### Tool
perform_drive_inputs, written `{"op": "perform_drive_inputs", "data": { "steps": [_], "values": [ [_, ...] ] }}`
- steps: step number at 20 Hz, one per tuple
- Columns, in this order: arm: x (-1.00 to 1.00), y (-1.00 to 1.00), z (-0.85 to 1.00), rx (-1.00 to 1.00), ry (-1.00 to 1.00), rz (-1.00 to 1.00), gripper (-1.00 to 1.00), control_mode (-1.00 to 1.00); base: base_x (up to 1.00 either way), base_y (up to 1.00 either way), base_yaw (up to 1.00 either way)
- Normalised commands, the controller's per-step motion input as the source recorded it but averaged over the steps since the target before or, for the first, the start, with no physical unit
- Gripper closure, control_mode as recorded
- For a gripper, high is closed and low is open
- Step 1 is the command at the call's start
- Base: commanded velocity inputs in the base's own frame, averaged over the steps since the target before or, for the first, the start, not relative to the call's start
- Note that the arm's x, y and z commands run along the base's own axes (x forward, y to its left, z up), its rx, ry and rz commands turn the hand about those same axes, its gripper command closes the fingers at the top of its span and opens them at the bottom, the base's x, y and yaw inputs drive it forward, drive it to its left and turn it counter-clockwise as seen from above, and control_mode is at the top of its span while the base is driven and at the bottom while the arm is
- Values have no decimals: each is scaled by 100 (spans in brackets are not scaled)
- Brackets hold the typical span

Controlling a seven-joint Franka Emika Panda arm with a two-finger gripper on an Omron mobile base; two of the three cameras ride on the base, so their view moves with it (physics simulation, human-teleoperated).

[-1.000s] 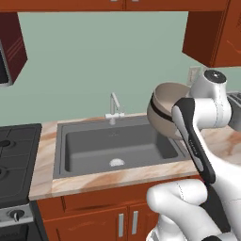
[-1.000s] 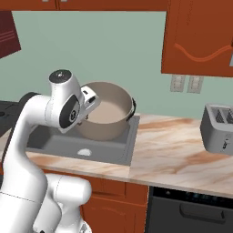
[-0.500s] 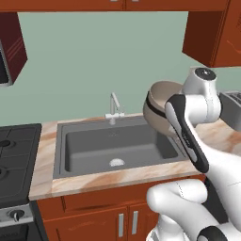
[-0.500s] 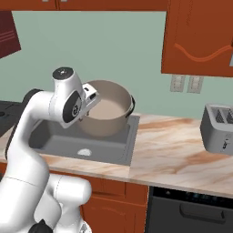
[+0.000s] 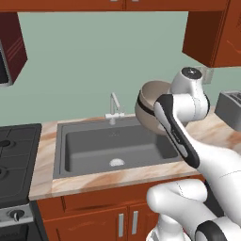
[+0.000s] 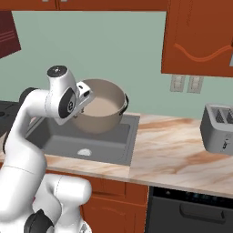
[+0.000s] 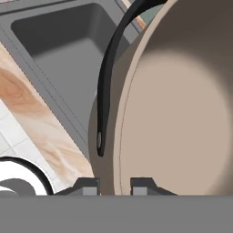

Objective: Move the pot and pan from the stove into the sink.

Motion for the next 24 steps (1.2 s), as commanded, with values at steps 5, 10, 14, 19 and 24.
{"op": "perform_drive_inputs", "data": {
  "steps": [5,10,14,19,24],
  "values": [
    [17,26,-6,0,0,0,100,-100,0,0,0],
    [3,12,-4,0,0,1,100,-100,0,0,0],
    [0,0,0,0,0,0,100,-100,0,0,0],
    [0,0,-30,1,0,0,100,-100,0,0,0],
    [0,0,-31,3,0,2,100,-100,0,0,0]
  ]
}}
